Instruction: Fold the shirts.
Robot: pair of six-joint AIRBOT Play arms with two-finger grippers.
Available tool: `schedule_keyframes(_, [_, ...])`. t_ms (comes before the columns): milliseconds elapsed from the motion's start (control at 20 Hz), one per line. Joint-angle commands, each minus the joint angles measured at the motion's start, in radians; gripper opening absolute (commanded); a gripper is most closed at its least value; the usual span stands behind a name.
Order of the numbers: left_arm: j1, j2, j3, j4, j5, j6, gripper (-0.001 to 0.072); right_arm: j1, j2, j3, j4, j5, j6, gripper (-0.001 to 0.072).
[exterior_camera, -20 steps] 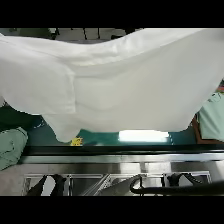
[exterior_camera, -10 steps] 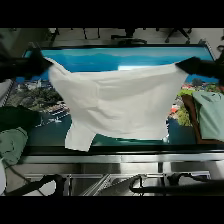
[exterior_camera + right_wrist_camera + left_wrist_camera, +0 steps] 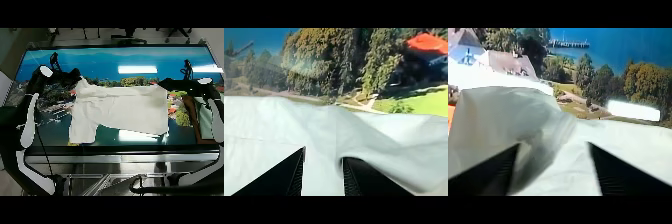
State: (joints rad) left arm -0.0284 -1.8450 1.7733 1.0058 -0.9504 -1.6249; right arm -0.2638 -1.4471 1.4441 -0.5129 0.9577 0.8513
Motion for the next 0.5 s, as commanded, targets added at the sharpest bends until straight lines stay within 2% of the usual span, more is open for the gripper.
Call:
schedule_keyframes(0, [0.082, -0.037, 0.180, -0.007, -0.288, 0.035, 0.0668, -0.061, 0.045, 0.015, -0.101, 0.101, 0.068, 0.0301])
schedule_keyframes(100, [0.140, -0.033, 0.266, -0.006, -0.490, 0.063, 0.0667, -0.127, 0.108, 0.015, -0.218, 0.189, 0.148, 0.0302])
schedule_keyframes(200, [0.190, 0.013, 0.241, -0.005, -0.630, 0.114, 0.0667, -0.185, 0.153, 0.002, -0.327, 0.278, 0.229, 0.0303])
schedule_keyframes(350, [0.240, 0.138, 0.008, -0.003, -0.656, 0.190, 0.0667, -0.239, 0.214, -0.140, -0.393, 0.345, 0.250, 0.0307])
schedule_keyframes(400, [0.251, 0.180, -0.090, -0.003, -0.639, 0.216, 0.0667, -0.251, 0.235, -0.213, -0.401, 0.343, 0.251, 0.0390])
schedule_keyframes(450, [0.260, 0.221, -0.201, -0.003, -0.619, 0.236, 0.0667, -0.259, 0.252, -0.277, -0.412, 0.341, 0.250, 0.0430])
